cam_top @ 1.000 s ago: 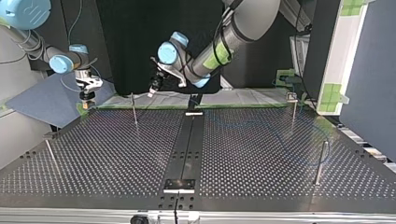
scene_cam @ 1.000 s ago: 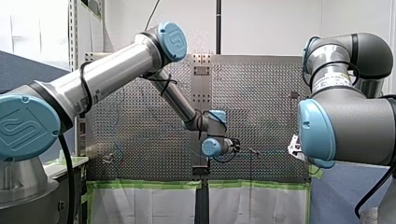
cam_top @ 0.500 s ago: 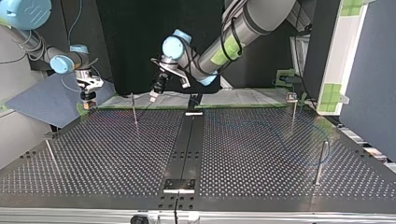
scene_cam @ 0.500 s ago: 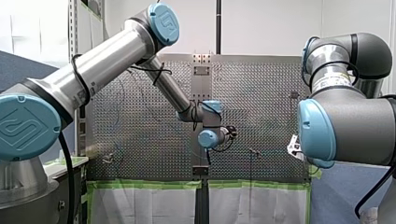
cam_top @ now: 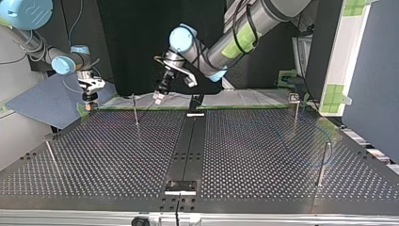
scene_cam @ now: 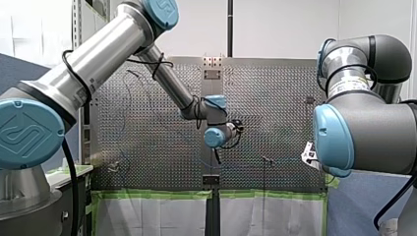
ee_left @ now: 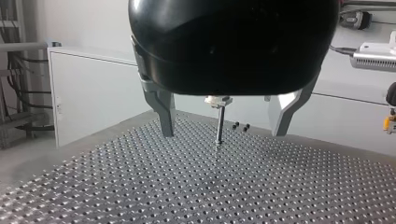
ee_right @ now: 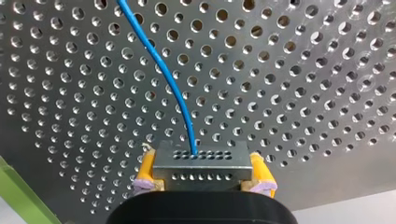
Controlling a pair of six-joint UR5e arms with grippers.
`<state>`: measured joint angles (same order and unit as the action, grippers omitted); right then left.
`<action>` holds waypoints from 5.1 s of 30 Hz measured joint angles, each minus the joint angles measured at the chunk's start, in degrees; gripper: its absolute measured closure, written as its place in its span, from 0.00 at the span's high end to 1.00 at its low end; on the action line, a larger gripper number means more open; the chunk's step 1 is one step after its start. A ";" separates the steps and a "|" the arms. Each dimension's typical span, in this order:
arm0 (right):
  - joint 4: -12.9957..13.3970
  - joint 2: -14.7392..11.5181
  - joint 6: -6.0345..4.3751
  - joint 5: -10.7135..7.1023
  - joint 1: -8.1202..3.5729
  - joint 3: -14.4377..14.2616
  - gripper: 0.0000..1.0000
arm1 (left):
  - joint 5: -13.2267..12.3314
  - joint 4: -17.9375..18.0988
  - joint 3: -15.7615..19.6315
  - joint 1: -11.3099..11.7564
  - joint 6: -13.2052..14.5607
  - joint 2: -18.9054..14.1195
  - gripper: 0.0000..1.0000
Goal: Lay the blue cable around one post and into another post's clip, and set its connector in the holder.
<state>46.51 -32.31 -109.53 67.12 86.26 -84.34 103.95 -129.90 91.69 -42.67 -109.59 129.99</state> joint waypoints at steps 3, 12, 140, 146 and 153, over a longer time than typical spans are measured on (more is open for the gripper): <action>0.00 0.00 0.00 -0.02 0.08 0.00 0.00 | 1.25 -0.25 1.40 -0.31 1.20 -1.39 1.00; 0.00 0.00 0.00 0.00 0.16 0.00 0.00 | -0.68 2.98 5.56 0.47 0.23 -5.55 1.00; -25.46 -35.91 17.66 13.65 8.43 -6.24 0.00 | -5.76 19.06 53.84 16.85 6.80 -13.03 1.00; -25.94 -39.05 18.60 14.60 7.15 -6.24 0.00 | -5.80 19.00 53.84 16.87 6.71 -13.02 1.00; -24.95 -40.47 19.11 14.68 5.75 -7.05 0.00 | -5.82 18.97 53.84 16.88 6.64 -13.05 1.00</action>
<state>21.55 -72.77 -90.42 81.80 92.01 -91.39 98.13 -110.93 145.53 -25.79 -102.95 116.95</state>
